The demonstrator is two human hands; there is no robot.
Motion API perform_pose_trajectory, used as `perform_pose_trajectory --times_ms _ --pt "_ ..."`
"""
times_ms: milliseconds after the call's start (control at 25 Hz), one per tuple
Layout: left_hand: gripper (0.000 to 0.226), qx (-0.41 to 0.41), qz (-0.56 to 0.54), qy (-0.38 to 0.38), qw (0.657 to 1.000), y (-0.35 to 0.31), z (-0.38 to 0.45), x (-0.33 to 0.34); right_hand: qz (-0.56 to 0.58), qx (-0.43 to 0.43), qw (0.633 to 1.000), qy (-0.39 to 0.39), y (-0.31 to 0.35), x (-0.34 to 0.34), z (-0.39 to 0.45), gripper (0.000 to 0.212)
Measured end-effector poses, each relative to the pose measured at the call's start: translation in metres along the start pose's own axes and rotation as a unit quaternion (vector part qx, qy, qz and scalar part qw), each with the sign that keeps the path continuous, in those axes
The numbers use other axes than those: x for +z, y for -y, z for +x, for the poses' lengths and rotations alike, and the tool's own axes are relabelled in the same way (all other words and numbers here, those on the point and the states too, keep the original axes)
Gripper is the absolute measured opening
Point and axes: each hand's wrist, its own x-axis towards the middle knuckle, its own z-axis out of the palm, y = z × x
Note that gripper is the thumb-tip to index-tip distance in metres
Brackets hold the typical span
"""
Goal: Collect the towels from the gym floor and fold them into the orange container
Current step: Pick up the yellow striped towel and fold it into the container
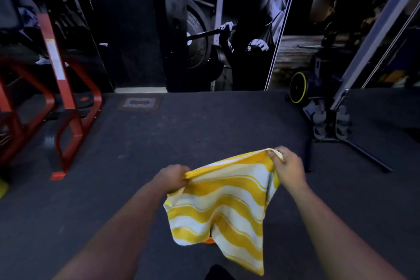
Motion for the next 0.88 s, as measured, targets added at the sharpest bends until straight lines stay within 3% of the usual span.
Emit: perform_pose_trajectory --times_ms 80,160,240,280,320,400,440,480,560,640,680,720,800,880 --pt "0.016 -0.018 -0.213 -0.047 0.976 0.017 -0.004 -0.003 -0.041 0.066 0.997 -0.023 -0.009 0.0 -0.01 0.033" --pt "0.019 0.011 -0.392 -0.076 0.917 0.014 -0.008 -0.01 -0.086 0.147 0.984 -0.047 -0.011 0.006 -0.026 0.029" --pt "0.022 0.054 -0.459 -0.094 0.882 -0.009 -0.014 -0.018 -0.111 0.14 0.98 -0.084 -0.01 0.015 -0.04 0.013" --pt "0.021 0.078 -0.468 -0.097 0.875 -0.023 -0.015 -0.022 -0.105 0.092 0.986 -0.089 -0.005 0.021 -0.044 0.015" --pt "0.02 0.102 -0.468 -0.091 0.873 -0.037 -0.015 -0.026 -0.087 0.025 0.994 -0.063 0.0 0.031 -0.045 0.031" --pt "0.019 0.152 -0.441 -0.065 0.882 -0.061 -0.01 -0.035 -0.024 -0.072 0.993 0.091 0.021 0.051 -0.044 0.067" --pt "0.019 0.168 -0.427 -0.057 0.887 -0.069 -0.007 -0.039 -0.007 -0.087 0.983 0.163 0.039 0.059 -0.043 0.072" --pt "0.018 0.177 -0.421 -0.053 0.888 -0.076 -0.008 -0.044 0.015 -0.094 0.972 0.214 0.055 0.065 -0.043 0.059" --pt "0.023 0.17 -0.364 -0.064 0.914 -0.075 -0.007 -0.046 0.066 -0.088 0.969 0.219 0.07 0.07 -0.037 0.021" --pt "0.022 0.122 -0.137 -0.069 0.981 -0.056 -0.008 -0.042 0.127 -0.078 0.97 0.194 0.067 0.066 -0.029 0.018" --pt "0.016 0.083 -0.023 -0.047 0.995 -0.041 -0.011 -0.036 0.152 -0.066 0.967 0.192 0.064 0.063 -0.025 0.02" --pt "0.012 0.046 0.019 -0.031 0.998 -0.026 -0.014 -0.027 0.17 -0.054 0.965 0.193 0.061 0.06 -0.022 0.021" --pt "0.01 -0.008 -0.096 -0.039 0.995 -0.004 -0.02 -0.011 0.186 -0.016 0.965 0.183 0.053 0.056 -0.02 0.024" --pt "0.008 -0.031 -0.322 -0.1 0.941 0.0 -0.026 -0.007 0.188 0.024 0.971 0.145 0.041 0.053 -0.015 0.026"
